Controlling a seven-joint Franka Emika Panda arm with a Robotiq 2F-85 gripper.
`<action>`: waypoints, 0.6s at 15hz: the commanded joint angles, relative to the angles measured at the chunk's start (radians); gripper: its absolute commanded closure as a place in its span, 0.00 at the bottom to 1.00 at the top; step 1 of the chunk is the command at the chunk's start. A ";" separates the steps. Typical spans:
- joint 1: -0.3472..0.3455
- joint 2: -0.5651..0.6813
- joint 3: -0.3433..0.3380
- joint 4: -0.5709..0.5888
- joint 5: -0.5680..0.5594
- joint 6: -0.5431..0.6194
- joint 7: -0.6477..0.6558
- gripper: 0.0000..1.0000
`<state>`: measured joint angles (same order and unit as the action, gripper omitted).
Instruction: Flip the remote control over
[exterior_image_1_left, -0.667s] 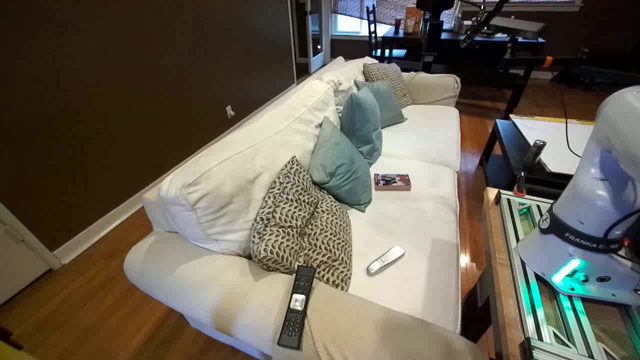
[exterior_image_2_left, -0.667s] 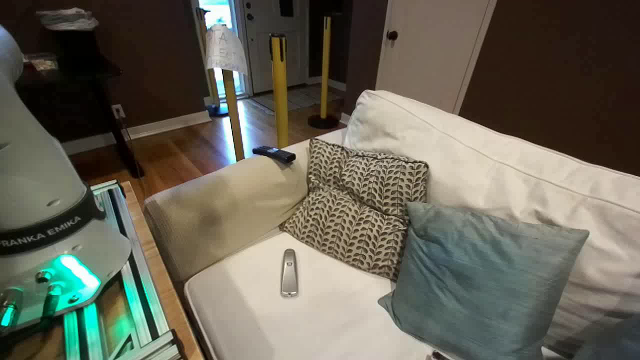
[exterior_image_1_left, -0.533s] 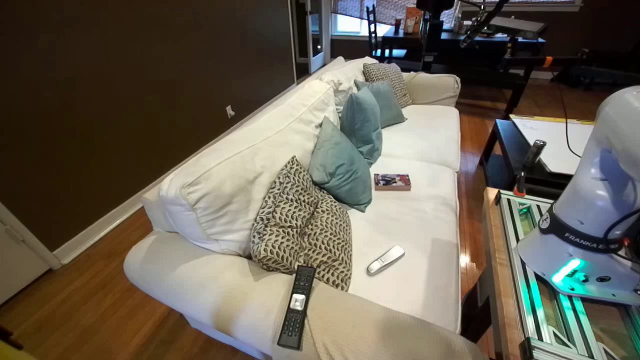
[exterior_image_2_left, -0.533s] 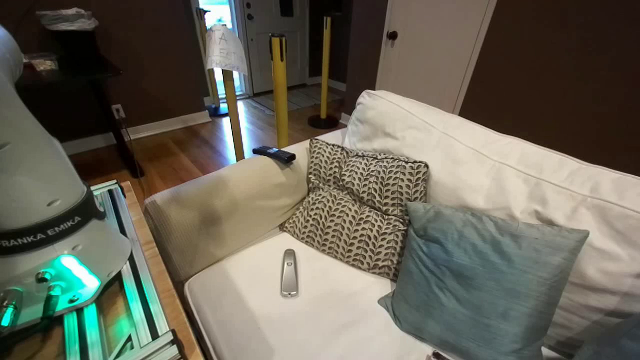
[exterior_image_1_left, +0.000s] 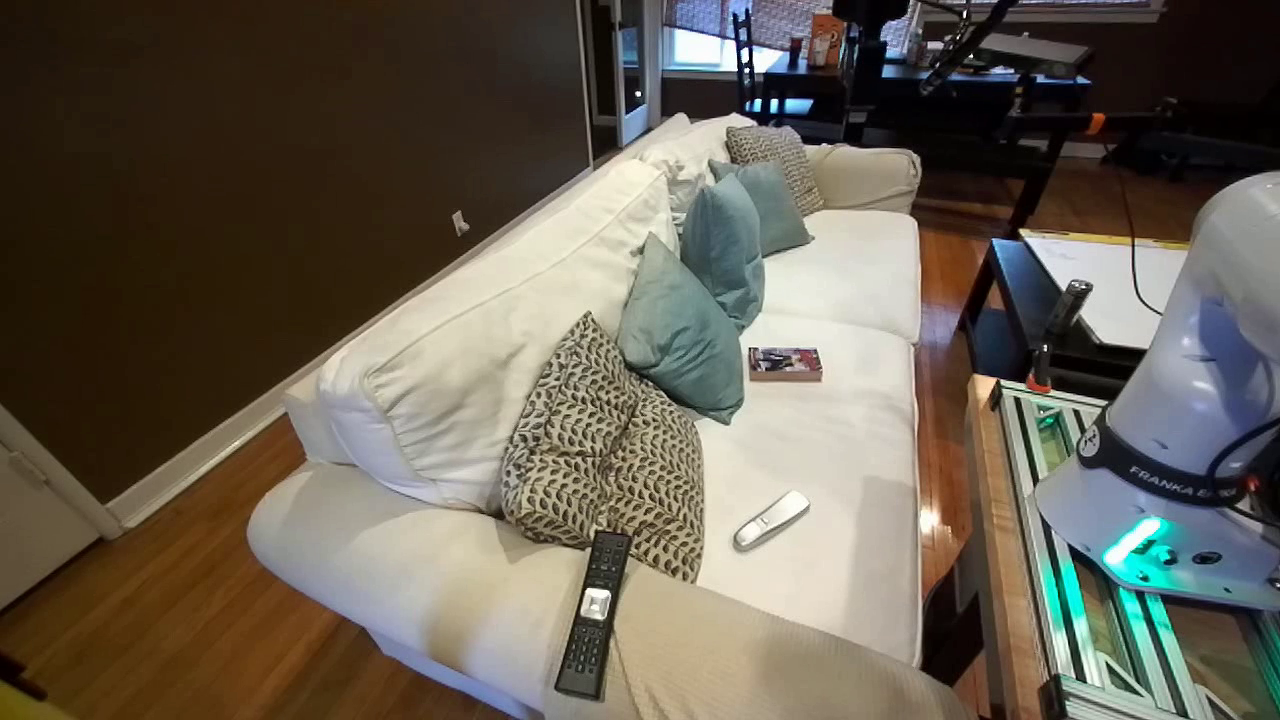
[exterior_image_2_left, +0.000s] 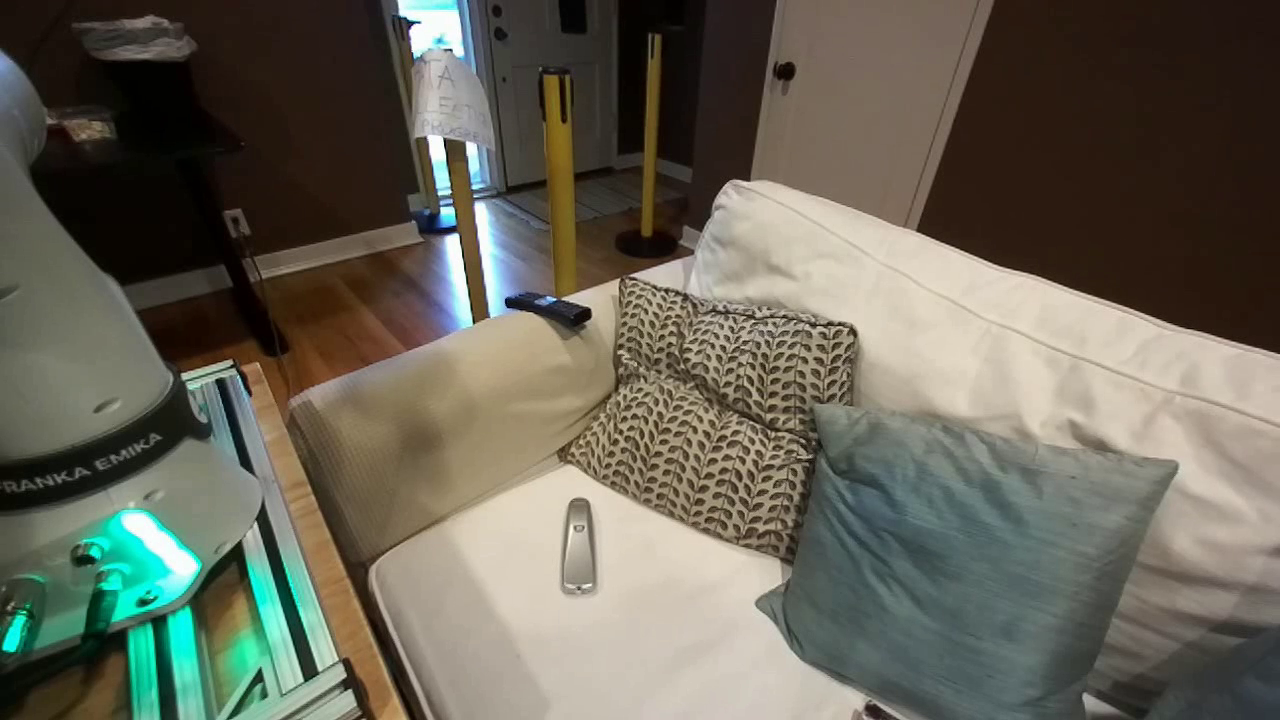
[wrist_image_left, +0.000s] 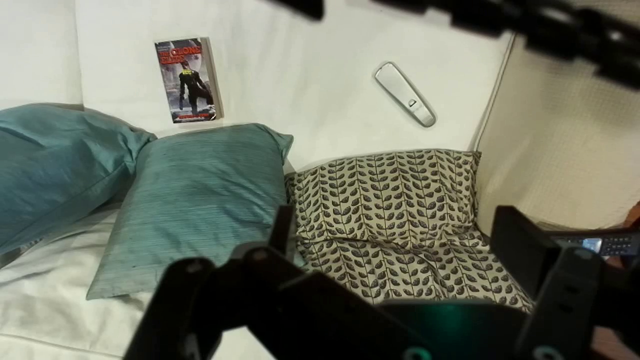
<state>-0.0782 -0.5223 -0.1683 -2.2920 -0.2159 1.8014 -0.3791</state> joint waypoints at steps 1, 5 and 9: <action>0.004 0.000 -0.003 0.003 -0.001 -0.004 0.001 0.00; 0.007 0.000 -0.007 0.007 0.000 -0.016 -0.018 0.00; 0.016 0.032 -0.016 -0.060 -0.032 0.032 -0.088 0.00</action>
<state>-0.0774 -0.5110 -0.1689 -2.3031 -0.2194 1.8016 -0.4102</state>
